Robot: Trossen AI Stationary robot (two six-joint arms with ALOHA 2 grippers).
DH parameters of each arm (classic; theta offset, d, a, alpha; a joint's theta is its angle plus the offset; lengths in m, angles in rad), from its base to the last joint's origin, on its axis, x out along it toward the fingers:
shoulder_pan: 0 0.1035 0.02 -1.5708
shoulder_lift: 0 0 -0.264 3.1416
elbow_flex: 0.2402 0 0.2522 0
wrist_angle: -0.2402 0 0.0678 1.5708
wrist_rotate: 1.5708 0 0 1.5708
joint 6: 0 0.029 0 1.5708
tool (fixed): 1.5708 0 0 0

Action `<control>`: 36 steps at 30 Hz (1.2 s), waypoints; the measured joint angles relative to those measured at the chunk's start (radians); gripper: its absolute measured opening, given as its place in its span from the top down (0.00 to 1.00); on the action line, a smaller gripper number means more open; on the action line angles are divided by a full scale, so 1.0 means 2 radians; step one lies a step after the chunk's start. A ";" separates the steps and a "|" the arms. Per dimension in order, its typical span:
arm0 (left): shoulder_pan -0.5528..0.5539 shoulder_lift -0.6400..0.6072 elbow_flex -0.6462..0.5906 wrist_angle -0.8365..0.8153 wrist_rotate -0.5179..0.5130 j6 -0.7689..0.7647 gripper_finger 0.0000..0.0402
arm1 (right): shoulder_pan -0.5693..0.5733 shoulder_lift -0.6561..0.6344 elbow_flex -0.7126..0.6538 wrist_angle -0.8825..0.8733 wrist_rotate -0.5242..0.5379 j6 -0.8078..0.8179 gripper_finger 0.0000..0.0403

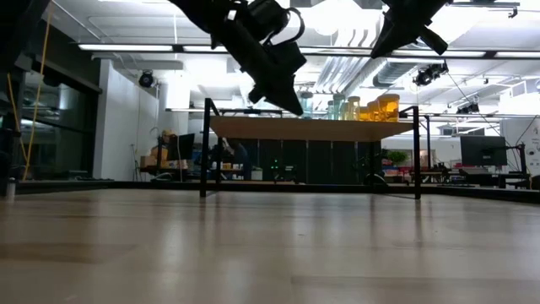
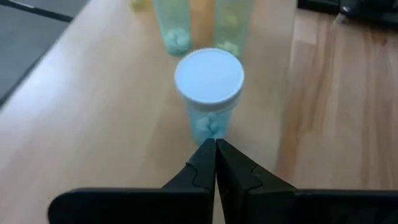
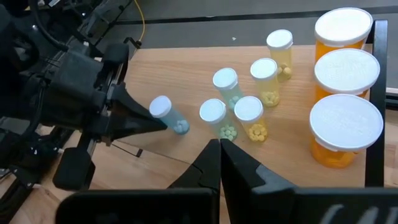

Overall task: Pick and place medicine bottles onto shelf by color
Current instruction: Adjust the blue pill bottle on the shelf, then return to Home Position

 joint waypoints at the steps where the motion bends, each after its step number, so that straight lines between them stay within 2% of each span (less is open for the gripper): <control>1: 0.000 0.000 0.000 0.005 -0.003 0.000 1.00 | 0.000 0.000 0.000 0.000 0.000 0.000 1.00; 11: 0.002 0.000 0.000 0.046 -0.020 0.000 1.00 | 0.000 0.000 0.000 0.000 0.000 0.000 1.00; 16: 0.006 -0.011 0.000 0.013 -0.038 0.018 1.00 | 0.000 -0.001 0.000 0.000 -0.004 -0.008 1.00; 20: 0.016 -0.049 0.000 -0.022 -0.033 0.013 1.00 | 0.000 -0.016 0.000 0.029 -0.006 -0.055 1.00; 26: 0.026 -0.145 0.000 -0.048 0.014 -0.007 1.00 | 0.000 -0.042 0.000 0.146 -0.043 -0.203 1.00; 29: 0.011 -0.208 -0.012 -0.038 0.033 -0.031 1.00 | 0.000 -0.049 0.001 0.168 -0.066 -0.240 1.00; 32: -0.023 -0.289 -0.063 0.017 0.031 -0.048 1.00 | 0.000 -0.053 0.001 0.166 -0.091 -0.251 1.00; 36: -0.082 -0.401 -0.161 0.086 0.010 -0.074 1.00 | 0.000 -0.054 0.001 0.157 -0.133 -0.252 1.00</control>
